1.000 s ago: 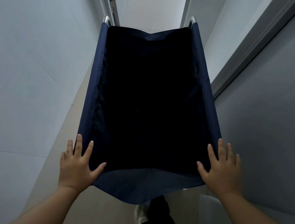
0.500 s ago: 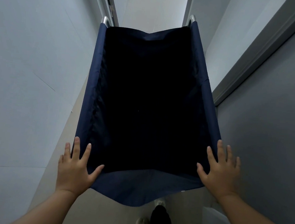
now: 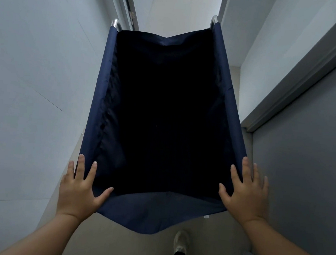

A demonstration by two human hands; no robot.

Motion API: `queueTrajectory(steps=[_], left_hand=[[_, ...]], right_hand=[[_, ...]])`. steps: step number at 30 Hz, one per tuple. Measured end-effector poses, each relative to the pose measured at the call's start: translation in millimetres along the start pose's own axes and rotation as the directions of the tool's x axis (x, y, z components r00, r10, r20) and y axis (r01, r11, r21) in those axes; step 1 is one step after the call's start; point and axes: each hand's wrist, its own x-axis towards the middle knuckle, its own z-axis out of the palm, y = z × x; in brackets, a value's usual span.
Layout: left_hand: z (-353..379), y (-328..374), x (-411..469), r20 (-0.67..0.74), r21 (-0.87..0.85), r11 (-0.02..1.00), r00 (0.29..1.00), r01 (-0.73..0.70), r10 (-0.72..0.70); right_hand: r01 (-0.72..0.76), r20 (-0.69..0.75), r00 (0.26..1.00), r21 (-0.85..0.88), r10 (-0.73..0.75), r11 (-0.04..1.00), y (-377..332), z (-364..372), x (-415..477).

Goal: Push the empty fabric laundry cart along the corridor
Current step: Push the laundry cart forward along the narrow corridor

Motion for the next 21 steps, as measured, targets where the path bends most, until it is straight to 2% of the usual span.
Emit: queueTrajectory(steps=[21], left_hand=[[-18, -28, 106, -0.011, -0.015, 1.000, 1.000, 0.003, -0.003]], right_hand=[[-0.012, 0.060, 0.998, -0.031, 0.014, 0.999, -38, -9, 97]])
